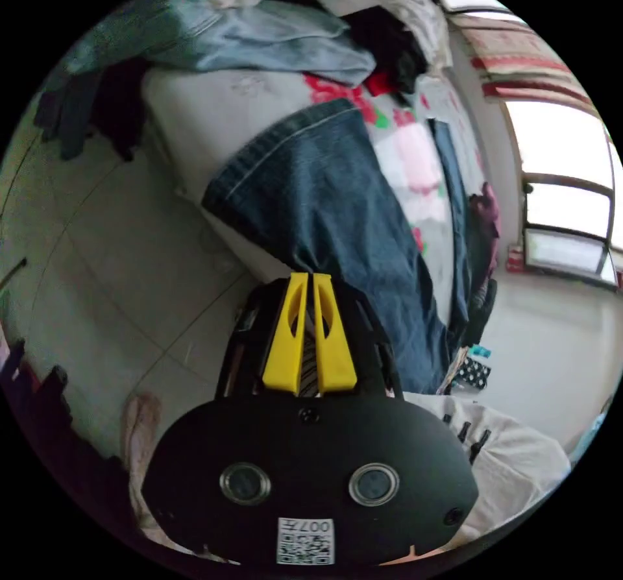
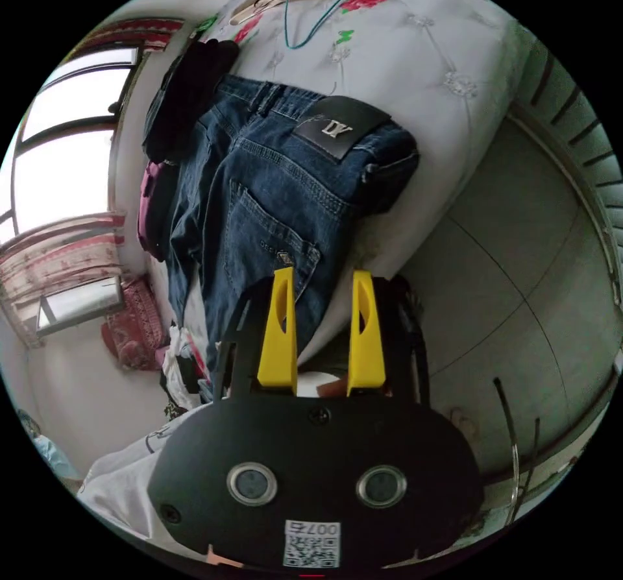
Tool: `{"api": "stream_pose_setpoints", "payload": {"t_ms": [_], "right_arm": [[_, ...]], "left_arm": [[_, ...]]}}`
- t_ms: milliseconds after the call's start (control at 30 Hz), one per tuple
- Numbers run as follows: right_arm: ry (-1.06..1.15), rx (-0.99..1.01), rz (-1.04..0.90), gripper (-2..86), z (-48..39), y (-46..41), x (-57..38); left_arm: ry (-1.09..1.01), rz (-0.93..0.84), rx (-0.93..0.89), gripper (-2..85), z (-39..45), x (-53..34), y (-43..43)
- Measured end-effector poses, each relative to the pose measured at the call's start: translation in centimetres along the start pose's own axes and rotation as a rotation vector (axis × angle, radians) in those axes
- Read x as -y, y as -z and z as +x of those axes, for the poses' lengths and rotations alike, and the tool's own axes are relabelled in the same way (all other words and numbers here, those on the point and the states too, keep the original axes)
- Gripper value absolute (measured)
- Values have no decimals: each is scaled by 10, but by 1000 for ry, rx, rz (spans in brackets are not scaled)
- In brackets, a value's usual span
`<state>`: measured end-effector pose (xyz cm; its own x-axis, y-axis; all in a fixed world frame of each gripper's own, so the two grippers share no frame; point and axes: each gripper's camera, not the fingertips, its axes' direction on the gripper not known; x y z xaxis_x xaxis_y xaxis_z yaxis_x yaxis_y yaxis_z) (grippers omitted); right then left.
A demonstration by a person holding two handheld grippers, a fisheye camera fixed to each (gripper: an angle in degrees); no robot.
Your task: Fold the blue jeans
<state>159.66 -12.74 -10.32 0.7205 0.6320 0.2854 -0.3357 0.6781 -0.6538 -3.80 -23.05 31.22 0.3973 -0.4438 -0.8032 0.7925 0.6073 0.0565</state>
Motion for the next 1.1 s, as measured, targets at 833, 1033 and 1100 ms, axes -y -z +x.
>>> {"api": "stream_pose_setpoints", "payload": {"t_ms": [833, 1033, 1100], "right_arm": [[537, 169, 364, 55, -262, 78, 161], [494, 12, 283, 102, -257, 2, 183], [404, -104, 317, 110, -220, -10, 167]], "left_arm": [[-408, 207, -293, 69, 403, 240, -39], [-413, 89, -105, 92, 402, 257, -142], [-425, 58, -34, 96, 389, 250, -165]]}}
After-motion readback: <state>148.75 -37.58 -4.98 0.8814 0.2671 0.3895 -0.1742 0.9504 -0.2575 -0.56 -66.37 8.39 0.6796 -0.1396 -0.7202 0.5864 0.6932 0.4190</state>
